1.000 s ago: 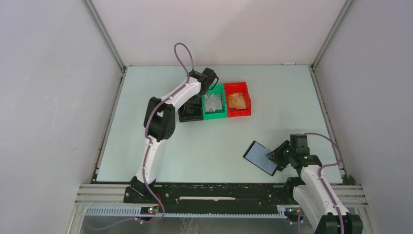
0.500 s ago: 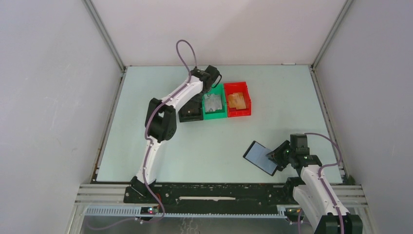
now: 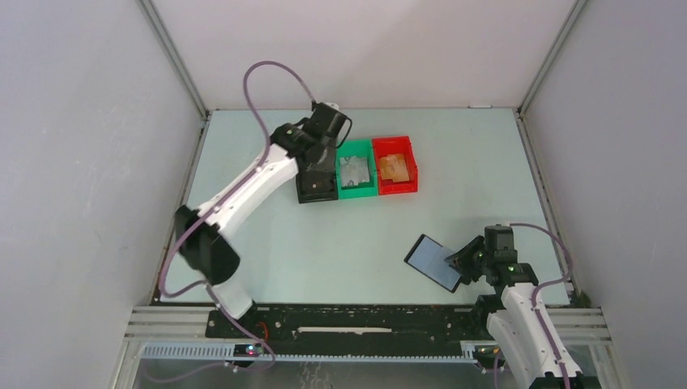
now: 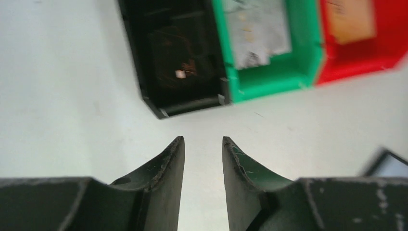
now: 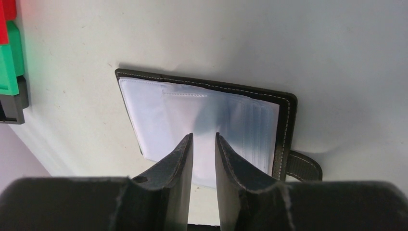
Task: Take the credit cards out of the card holder
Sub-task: Place the credit card in the storage box, then reset both arms
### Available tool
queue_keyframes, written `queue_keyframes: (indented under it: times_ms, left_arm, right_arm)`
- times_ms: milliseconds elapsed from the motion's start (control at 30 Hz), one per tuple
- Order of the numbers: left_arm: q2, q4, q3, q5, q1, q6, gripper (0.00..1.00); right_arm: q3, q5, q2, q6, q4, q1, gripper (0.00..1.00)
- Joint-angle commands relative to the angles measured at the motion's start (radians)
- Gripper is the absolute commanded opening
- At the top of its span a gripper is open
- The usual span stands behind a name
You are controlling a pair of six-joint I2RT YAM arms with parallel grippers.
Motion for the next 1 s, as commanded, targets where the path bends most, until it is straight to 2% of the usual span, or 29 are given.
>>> queue_keyframes:
  times_ms: [0,167,267,300,333,400,500,600,733,767,800,967]
  left_arm:
    - [-0.095,0.183,-0.163,0.305,-0.046,-0.025,0.39]
    - [-0.086,0.260,-0.266,0.440,-0.105,-0.059,0.38]
    - [-0.081,0.282,-0.304,0.498,-0.135,-0.069,0.38]
    - [-0.084,0.288,-0.317,0.503,-0.146,-0.069,0.38]
    - [-0.092,0.293,-0.330,0.505,-0.158,-0.069,0.38]
    - [-0.121,0.302,-0.362,0.512,-0.176,-0.060,0.38]
    - [-0.199,0.317,-0.419,0.513,-0.184,-0.047,0.38]
    - [-0.303,0.333,-0.456,0.465,-0.183,-0.025,0.40]
    - [-0.440,0.309,-0.437,0.308,-0.182,0.023,0.41]
    - [-0.470,0.305,-0.430,0.278,-0.183,0.031,0.41]
    - [-0.499,0.303,-0.424,0.249,-0.181,0.040,0.41]
    - [-0.642,0.293,-0.417,0.038,-0.179,0.076,0.39]
  right_arm:
    - [0.045,0.058,-0.006,0.010,-0.039,0.001,0.32]
    - [0.087,0.101,-0.009,0.012,-0.082,0.009,0.35]
    - [0.127,0.157,-0.023,0.012,-0.139,0.011,0.51]
    - [0.141,0.173,-0.031,0.015,-0.159,0.011,0.61]
    - [0.148,0.171,-0.040,0.018,-0.162,0.011,0.67]
    - [0.191,0.165,-0.048,0.022,-0.185,0.014,0.72]
    - [0.356,0.204,-0.040,0.000,-0.270,0.025,0.79]
    - [0.534,0.256,-0.016,-0.051,-0.310,0.034,0.82]
    - [0.787,0.304,0.061,-0.180,-0.345,0.037,0.85]
    - [0.855,0.333,0.084,-0.208,-0.369,0.037,0.93]
    - [0.915,0.366,0.103,-0.240,-0.386,0.036,0.94]
    - [1.073,0.540,0.131,-0.357,-0.402,0.034,0.97]
